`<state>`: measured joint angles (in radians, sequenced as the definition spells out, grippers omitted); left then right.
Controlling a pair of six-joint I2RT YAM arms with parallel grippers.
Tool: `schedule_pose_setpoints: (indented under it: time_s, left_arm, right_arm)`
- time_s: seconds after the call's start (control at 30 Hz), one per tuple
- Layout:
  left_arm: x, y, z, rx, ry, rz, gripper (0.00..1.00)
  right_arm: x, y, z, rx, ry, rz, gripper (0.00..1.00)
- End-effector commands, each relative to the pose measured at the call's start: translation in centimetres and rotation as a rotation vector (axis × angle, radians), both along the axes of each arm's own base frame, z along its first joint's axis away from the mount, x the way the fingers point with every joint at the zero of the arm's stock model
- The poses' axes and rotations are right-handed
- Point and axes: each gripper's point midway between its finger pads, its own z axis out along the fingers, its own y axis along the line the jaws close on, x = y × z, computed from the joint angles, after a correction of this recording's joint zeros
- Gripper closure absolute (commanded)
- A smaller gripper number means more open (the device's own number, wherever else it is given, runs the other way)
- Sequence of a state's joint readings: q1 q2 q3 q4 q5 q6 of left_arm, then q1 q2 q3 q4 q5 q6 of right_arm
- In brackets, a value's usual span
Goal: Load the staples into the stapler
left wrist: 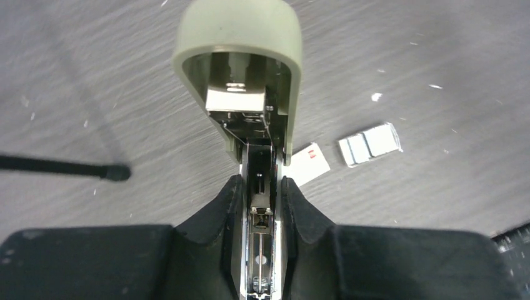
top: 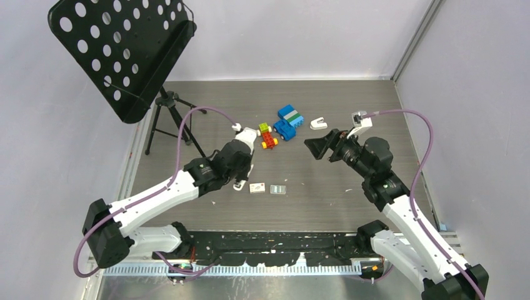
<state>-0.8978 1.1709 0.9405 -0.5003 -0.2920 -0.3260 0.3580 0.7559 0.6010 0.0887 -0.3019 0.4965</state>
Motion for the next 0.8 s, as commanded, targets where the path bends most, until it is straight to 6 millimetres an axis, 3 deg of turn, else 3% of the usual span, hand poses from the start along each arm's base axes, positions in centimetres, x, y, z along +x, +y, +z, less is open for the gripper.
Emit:
schedule_pose_setpoints:
  time_s: [0.0, 0.1, 0.33, 0.57, 0.77]
  left_arm:
    - [2.1, 2.9, -0.2, -0.109, -0.013, 0.350, 1.00]
    - [2.7, 3.6, -1.8, -0.134, 0.023, 0.452, 1.00]
    - [4.1, 5.2, -4.8, -0.165, 0.085, 0.680, 1.00]
    - [6.4, 4.2, -6.2, -0.138, 0.085, 0.777, 1.00]
    - [8.7, 3.4, -6.9, -0.102, 0.053, 0.821, 1.00]
  right_arm:
    - [1.1, -5.0, -2.7, -0.036, 0.241, -0.331, 0.11]
    - [1.0, -6.4, -3.5, 0.026, 0.325, -0.451, 0.10]
    - [-0.9, -5.4, -4.6, 0.075, 0.268, -0.349, 0.08]
    - [-1.4, -5.6, -6.9, 0.010, 0.338, -0.352, 0.08]
    - [-1.7, -5.8, -7.5, -0.011, 0.342, -0.350, 0.08]
